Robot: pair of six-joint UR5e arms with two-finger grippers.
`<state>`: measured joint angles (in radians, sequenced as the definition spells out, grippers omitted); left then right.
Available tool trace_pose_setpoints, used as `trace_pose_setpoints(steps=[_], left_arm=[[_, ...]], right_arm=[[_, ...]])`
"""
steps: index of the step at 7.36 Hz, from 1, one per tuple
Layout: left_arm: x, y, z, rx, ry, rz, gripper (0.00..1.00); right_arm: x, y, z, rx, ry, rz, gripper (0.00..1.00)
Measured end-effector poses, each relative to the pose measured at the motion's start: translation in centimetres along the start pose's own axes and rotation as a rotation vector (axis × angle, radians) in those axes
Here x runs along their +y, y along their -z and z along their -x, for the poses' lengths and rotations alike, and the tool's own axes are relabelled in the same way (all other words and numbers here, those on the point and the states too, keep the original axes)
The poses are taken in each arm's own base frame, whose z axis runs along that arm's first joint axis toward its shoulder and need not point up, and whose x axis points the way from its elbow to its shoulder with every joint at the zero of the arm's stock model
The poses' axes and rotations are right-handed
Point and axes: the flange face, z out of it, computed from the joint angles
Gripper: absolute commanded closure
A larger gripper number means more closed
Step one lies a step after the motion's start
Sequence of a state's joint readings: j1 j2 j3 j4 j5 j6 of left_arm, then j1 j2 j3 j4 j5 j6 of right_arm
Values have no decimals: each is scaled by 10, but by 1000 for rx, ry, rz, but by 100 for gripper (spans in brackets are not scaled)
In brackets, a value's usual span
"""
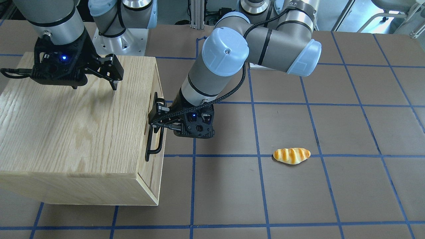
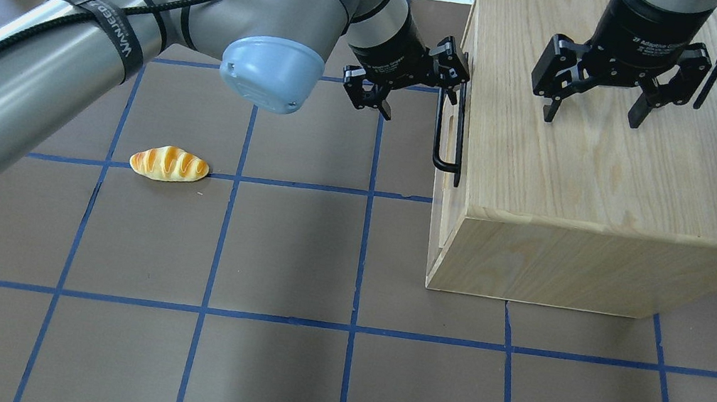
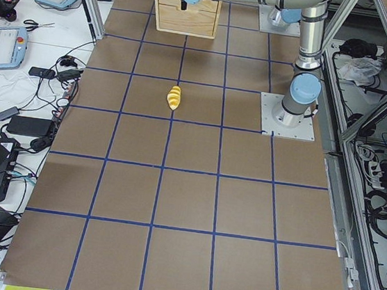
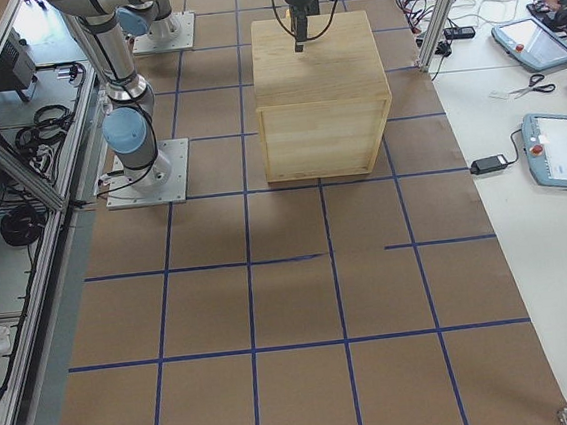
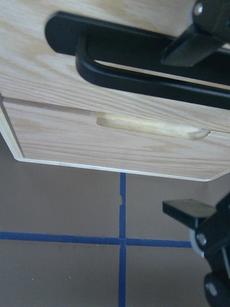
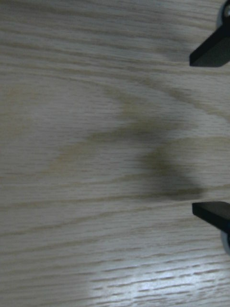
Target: Open upper drawer
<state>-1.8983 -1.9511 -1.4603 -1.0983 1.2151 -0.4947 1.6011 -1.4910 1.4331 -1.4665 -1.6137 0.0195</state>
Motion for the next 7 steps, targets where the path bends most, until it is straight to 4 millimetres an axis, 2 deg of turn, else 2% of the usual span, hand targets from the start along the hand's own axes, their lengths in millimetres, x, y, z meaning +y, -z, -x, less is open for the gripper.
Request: trace_pose_setpoints(steps=[7], left_arm=[[0, -6, 3, -8, -52, 2, 0]], right_arm=[[0, 0, 0, 0, -1, 0, 0]])
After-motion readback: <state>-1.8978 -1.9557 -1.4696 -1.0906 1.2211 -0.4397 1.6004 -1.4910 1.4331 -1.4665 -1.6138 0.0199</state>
